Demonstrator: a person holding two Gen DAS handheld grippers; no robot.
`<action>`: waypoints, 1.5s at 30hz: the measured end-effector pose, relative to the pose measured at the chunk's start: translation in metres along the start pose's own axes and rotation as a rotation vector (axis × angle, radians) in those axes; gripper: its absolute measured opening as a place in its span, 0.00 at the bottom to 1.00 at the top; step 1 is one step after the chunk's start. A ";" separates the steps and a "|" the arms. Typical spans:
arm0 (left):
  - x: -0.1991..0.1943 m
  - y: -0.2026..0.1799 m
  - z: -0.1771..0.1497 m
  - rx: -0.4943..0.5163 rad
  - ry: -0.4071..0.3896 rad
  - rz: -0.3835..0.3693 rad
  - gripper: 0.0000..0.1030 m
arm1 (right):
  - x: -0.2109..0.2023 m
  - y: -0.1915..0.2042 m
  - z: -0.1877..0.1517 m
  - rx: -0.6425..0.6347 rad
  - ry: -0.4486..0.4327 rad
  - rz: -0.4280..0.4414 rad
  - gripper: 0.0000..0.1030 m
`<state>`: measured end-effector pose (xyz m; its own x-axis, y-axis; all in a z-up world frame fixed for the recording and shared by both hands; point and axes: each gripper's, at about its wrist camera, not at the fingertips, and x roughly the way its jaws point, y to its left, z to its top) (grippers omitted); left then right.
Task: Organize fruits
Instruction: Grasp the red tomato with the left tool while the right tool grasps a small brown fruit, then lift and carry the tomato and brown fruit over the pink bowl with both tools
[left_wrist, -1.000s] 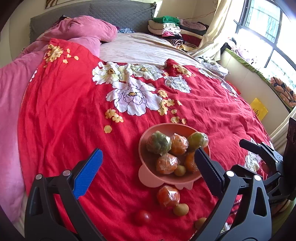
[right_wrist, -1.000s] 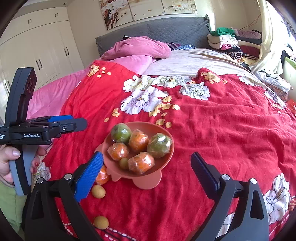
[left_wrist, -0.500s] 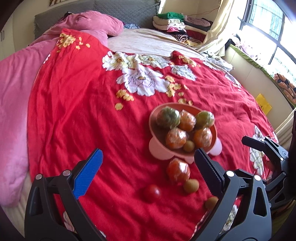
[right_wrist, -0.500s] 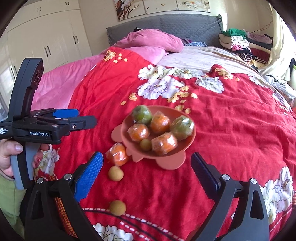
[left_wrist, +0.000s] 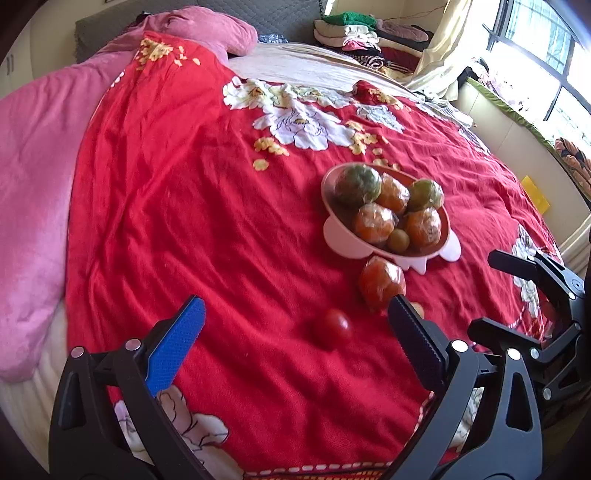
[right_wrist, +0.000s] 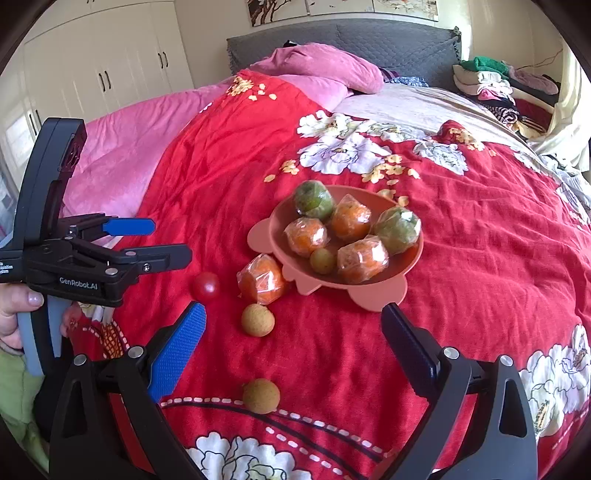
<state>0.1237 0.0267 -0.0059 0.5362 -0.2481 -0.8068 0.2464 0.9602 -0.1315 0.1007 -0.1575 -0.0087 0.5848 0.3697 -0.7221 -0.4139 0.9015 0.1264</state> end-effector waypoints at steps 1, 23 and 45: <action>0.001 0.000 -0.002 0.002 0.005 0.000 0.90 | 0.001 0.001 0.000 -0.003 0.004 0.000 0.93; 0.012 -0.004 -0.023 0.048 0.064 -0.068 0.62 | 0.051 0.021 -0.012 -0.058 0.124 0.070 0.42; 0.043 -0.032 -0.007 0.140 0.107 -0.087 0.20 | 0.019 -0.010 -0.003 0.031 0.036 0.084 0.24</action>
<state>0.1329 -0.0142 -0.0408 0.4208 -0.3075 -0.8535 0.4024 0.9065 -0.1282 0.1138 -0.1605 -0.0257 0.5227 0.4368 -0.7321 -0.4389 0.8741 0.2081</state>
